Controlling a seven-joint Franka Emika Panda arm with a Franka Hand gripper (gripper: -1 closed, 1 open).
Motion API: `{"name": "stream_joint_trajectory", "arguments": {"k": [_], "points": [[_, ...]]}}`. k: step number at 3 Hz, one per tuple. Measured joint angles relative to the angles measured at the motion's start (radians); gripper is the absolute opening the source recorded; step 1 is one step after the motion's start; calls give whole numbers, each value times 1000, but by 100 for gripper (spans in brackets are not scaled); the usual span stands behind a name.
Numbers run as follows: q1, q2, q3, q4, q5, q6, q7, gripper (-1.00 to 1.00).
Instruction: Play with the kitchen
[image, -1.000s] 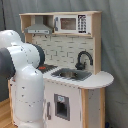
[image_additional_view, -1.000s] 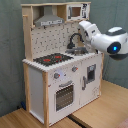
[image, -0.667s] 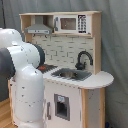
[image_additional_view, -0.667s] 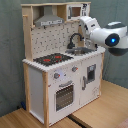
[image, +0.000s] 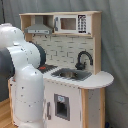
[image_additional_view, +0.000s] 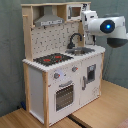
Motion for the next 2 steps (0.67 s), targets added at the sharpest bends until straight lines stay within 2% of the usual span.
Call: {"name": "stream_joint_trajectory", "arguments": {"k": [1, 2], "points": [[-28, 0, -4, 54, 75, -12, 41, 100], [-57, 1, -10, 77, 152, -12, 94, 100]]}}
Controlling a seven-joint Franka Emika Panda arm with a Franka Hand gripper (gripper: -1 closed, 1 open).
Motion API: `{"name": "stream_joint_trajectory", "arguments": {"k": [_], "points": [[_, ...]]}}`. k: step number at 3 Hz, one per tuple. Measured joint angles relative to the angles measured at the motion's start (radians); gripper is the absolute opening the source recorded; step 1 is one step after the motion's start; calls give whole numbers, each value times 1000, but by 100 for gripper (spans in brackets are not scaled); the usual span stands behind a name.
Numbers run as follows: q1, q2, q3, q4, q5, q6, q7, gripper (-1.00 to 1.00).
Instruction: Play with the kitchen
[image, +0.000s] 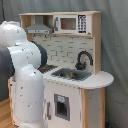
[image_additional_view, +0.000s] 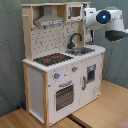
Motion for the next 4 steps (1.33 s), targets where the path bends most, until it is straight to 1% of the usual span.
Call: {"name": "stream_joint_trajectory", "arguments": {"k": [1, 2, 3, 4], "points": [[-30, 6, -7, 9, 85, 0, 67, 100], [-61, 27, -11, 9, 161, -2, 122, 100], [-93, 65, -16, 9, 241, -11, 161, 100], [-120, 94, -40, 7, 329, -8, 179, 100]]}}
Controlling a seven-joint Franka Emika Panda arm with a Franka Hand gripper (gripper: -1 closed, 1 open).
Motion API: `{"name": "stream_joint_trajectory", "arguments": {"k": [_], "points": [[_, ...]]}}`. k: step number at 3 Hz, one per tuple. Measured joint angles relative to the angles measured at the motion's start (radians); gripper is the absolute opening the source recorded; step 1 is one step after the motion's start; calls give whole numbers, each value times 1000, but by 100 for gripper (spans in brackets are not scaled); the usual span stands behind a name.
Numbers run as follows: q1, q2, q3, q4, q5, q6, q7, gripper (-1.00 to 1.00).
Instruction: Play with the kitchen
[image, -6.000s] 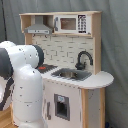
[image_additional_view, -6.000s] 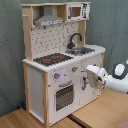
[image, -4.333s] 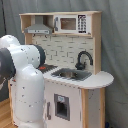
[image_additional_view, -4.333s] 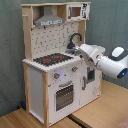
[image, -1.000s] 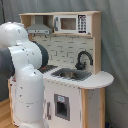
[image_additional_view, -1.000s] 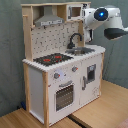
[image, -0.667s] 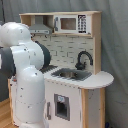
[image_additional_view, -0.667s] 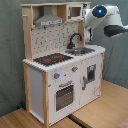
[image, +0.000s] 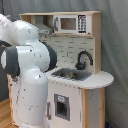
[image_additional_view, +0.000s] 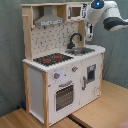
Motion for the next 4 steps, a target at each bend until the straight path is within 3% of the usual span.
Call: {"name": "stream_joint_trajectory", "arguments": {"k": [1, 2, 4], "points": [[-8, 16, -60, -3, 95, 0, 14, 100], [-9, 31, -141, -21, 158, 10, 14, 100], [-9, 50, -275, -98, 202, 140, -6, 100]]}}
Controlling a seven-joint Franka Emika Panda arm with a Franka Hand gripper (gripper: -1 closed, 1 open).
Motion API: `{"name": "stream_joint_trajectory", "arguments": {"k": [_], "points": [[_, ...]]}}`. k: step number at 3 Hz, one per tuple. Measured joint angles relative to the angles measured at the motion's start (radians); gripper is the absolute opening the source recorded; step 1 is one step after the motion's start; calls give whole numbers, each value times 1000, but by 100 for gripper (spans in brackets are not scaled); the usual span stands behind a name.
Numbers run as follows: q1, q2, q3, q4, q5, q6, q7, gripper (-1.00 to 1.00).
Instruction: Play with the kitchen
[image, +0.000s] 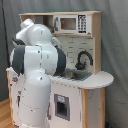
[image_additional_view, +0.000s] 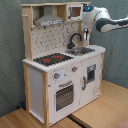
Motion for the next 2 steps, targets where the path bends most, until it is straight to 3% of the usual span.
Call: {"name": "stream_joint_trajectory", "arguments": {"k": [2], "points": [[1, 3, -112, -82, 27, 162, -15, 100]]}}
